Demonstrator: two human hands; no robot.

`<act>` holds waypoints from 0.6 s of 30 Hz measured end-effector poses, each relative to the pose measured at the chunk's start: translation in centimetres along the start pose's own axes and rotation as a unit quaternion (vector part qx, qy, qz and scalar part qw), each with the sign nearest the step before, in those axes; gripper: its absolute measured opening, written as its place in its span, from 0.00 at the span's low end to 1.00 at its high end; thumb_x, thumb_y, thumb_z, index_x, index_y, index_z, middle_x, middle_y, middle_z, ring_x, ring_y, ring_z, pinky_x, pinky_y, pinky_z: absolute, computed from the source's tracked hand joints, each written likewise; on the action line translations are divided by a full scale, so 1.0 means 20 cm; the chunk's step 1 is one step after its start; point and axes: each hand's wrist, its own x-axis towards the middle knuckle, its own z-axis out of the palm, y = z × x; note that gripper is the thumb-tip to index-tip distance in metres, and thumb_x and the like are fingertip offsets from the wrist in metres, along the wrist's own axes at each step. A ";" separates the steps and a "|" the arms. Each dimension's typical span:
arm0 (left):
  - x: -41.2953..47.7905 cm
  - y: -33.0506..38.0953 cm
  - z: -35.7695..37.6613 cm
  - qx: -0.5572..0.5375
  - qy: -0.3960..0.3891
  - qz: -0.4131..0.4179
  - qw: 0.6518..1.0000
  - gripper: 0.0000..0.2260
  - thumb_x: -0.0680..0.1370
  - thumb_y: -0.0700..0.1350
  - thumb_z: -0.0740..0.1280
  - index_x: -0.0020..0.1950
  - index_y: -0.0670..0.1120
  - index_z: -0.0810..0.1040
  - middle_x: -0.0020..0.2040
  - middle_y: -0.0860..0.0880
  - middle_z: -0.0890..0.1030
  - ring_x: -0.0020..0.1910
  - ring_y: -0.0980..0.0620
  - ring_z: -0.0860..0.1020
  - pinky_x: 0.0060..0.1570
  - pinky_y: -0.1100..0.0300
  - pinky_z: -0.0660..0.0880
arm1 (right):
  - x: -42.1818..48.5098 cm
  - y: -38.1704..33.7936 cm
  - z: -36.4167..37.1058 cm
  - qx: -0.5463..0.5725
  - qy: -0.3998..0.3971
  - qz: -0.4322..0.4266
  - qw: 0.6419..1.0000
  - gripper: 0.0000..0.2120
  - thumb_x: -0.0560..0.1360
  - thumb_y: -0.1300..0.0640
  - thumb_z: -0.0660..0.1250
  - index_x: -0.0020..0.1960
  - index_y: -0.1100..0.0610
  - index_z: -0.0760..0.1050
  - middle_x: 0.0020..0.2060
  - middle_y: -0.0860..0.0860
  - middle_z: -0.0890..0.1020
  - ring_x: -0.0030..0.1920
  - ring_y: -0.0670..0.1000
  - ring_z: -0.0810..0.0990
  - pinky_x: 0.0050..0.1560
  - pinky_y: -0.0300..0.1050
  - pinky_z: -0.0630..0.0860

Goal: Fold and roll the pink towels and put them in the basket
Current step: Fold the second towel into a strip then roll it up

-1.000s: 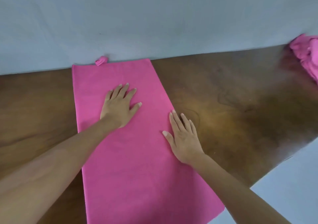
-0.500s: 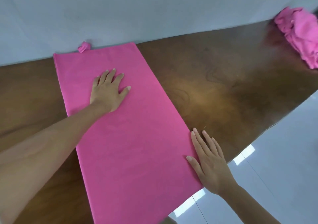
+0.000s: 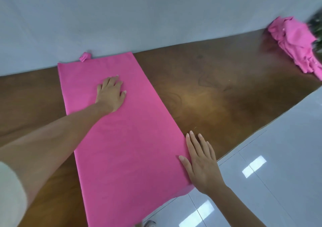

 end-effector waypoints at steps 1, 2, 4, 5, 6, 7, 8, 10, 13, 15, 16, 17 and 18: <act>0.00 0.04 -0.01 -0.004 0.002 0.008 1.000 0.23 0.83 0.53 0.61 0.76 0.45 0.69 0.80 0.46 0.61 0.78 0.40 0.58 0.73 0.37 0.58 | 0.00 0.00 0.00 0.002 0.004 0.003 1.000 0.35 0.83 0.33 0.38 0.83 0.50 0.45 0.82 0.46 0.49 0.82 0.50 0.42 0.81 0.54 0.45; 0.00 0.09 -0.02 -0.008 0.002 0.021 1.000 0.22 0.82 0.52 0.63 0.74 0.45 0.70 0.80 0.46 0.63 0.77 0.40 0.60 0.72 0.38 0.59 | -0.01 0.00 0.01 0.001 0.007 0.006 1.000 0.35 0.82 0.32 0.38 0.83 0.50 0.44 0.82 0.46 0.48 0.82 0.51 0.42 0.81 0.54 0.44; 0.00 0.18 -0.02 -0.033 -0.004 0.071 0.997 0.19 0.81 0.48 0.65 0.71 0.45 0.74 0.77 0.46 0.69 0.74 0.40 0.66 0.70 0.41 0.63 | -0.01 -0.01 0.01 -0.001 0.011 0.012 1.000 0.35 0.82 0.31 0.37 0.83 0.48 0.44 0.82 0.46 0.48 0.82 0.51 0.42 0.80 0.52 0.42; 0.01 0.23 -0.01 -0.052 -0.009 0.107 0.993 0.17 0.81 0.46 0.66 0.69 0.44 0.76 0.73 0.44 0.73 0.71 0.40 0.70 0.69 0.43 0.66 | -0.02 -0.01 0.02 0.001 0.014 0.016 1.000 0.35 0.81 0.31 0.37 0.83 0.47 0.46 0.82 0.46 0.49 0.82 0.51 0.43 0.80 0.52 0.42; 0.02 0.27 -0.01 -0.068 -0.018 0.142 0.987 0.14 0.81 0.43 0.66 0.66 0.42 0.78 0.69 0.43 0.76 0.68 0.39 0.73 0.67 0.45 0.69 | -0.02 -0.01 0.02 0.007 0.021 0.021 1.000 0.35 0.81 0.30 0.37 0.83 0.47 0.48 0.82 0.47 0.52 0.82 0.52 0.45 0.80 0.52 0.42; 0.02 0.32 -0.01 -0.078 -0.032 0.170 0.982 0.13 0.80 0.41 0.67 0.64 0.41 0.79 0.66 0.42 0.78 0.66 0.39 0.75 0.65 0.45 0.72 | -0.03 -0.02 0.02 0.017 0.028 0.027 0.999 0.35 0.81 0.30 0.38 0.82 0.46 0.51 0.82 0.47 0.54 0.82 0.52 0.48 0.80 0.52 0.42; 0.03 0.36 -0.02 -0.079 -0.051 0.190 0.977 0.12 0.80 0.40 0.67 0.63 0.41 0.80 0.64 0.42 0.79 0.65 0.40 0.76 0.64 0.47 0.73 | -0.03 -0.02 0.03 0.032 0.035 0.035 0.998 0.36 0.81 0.29 0.40 0.82 0.47 0.55 0.81 0.48 0.56 0.81 0.52 0.50 0.80 0.52 0.44; 0.06 0.45 -0.05 -0.064 -0.086 0.217 0.970 0.12 0.81 0.38 0.67 0.64 0.42 0.80 0.64 0.44 0.79 0.65 0.44 0.76 0.63 0.50 0.72 | -0.04 -0.04 0.03 0.089 0.052 0.065 0.993 0.35 0.80 0.28 0.47 0.77 0.48 0.64 0.80 0.48 0.61 0.81 0.52 0.52 0.80 0.53 0.49; 0.11 0.53 -0.09 -0.008 -0.131 0.232 0.964 0.15 0.80 0.39 0.69 0.67 0.45 0.78 0.65 0.46 0.77 0.65 0.45 0.74 0.63 0.50 0.71 | -0.07 -0.05 0.02 0.182 0.084 0.121 0.972 0.26 0.76 0.31 0.61 0.65 0.48 0.72 0.78 0.50 0.64 0.80 0.53 0.51 0.78 0.56 0.57; 0.15 0.55 -0.11 0.030 -0.151 0.234 0.960 0.17 0.79 0.41 0.71 0.67 0.46 0.77 0.63 0.45 0.76 0.64 0.45 0.73 0.61 0.47 0.73 | -0.09 -0.06 0.01 0.208 0.087 0.149 0.963 0.22 0.75 0.32 0.64 0.57 0.47 0.71 0.78 0.51 0.63 0.80 0.53 0.50 0.78 0.57 0.58; 0.17 0.55 -0.12 0.042 -0.157 0.233 0.959 0.16 0.79 0.42 0.72 0.66 0.46 0.78 0.62 0.45 0.76 0.62 0.45 0.73 0.59 0.47 0.73 | -0.10 -0.05 0.01 0.210 0.085 0.157 0.961 0.21 0.74 0.31 0.63 0.55 0.47 0.70 0.79 0.51 0.62 0.80 0.54 0.50 0.78 0.57 0.57; 0.18 0.56 -0.13 0.051 -0.159 0.232 0.958 0.13 0.78 0.43 0.72 0.62 0.46 0.78 0.60 0.46 0.76 0.60 0.45 0.73 0.57 0.48 0.74 | -0.11 -0.05 0.01 0.208 0.083 0.162 0.961 0.22 0.74 0.29 0.61 0.53 0.47 0.69 0.79 0.51 0.62 0.80 0.54 0.51 0.78 0.57 0.57; 0.19 0.56 -0.14 0.063 -0.157 0.231 0.958 0.10 0.78 0.44 0.73 0.59 0.47 0.79 0.58 0.46 0.75 0.58 0.46 0.72 0.56 0.48 0.74 | -0.12 -0.05 0.01 0.203 0.081 0.163 0.962 0.25 0.74 0.26 0.57 0.51 0.47 0.70 0.79 0.51 0.62 0.80 0.55 0.51 0.78 0.57 0.57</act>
